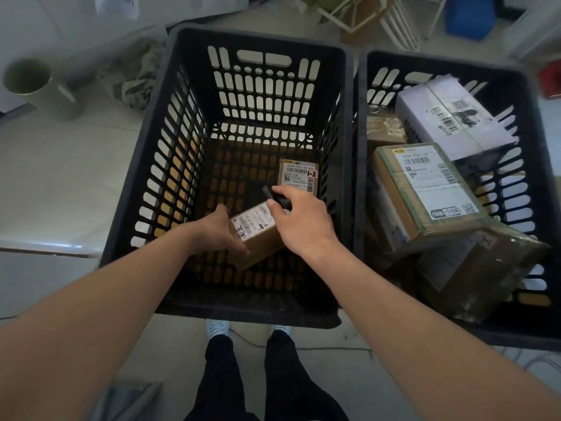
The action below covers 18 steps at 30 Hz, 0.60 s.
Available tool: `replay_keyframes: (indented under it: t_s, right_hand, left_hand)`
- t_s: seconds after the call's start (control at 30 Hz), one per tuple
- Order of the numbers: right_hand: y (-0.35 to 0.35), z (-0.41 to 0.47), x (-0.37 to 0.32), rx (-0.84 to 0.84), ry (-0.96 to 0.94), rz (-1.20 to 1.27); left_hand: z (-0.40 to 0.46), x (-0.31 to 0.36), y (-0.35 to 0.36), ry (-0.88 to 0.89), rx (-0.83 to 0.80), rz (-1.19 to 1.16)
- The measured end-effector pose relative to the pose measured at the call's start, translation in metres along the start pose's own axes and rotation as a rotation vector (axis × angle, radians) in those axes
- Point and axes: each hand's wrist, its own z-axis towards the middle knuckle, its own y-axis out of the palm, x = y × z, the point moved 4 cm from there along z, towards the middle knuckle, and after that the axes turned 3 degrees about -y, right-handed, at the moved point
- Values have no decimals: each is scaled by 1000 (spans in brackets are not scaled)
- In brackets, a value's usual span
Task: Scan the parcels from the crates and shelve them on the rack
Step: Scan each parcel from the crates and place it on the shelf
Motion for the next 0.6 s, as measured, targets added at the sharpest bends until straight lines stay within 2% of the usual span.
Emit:
replay_keyframes:
  t_s: [0.1,0.2,0.27,0.4,0.6]
  right_hand:
    - [0,0,0,-21,14,41]
    - [-1,0,-3,-14,8,57]
    - [-1,0,-5,0,-6,61]
    - [2,1,-6,-8,-21,56]
    - [3,1,-5,-26,-11,53]
  left_hand:
    - [-3,-1,-11,12,129,31]
    - [-7,-5,-25,9,320,-60]
    - [-9,-8,-27,6,387,-93]
    - [-5,-7,-24,72,385,-154]
    - [-1,5,-33,127,235,-391]
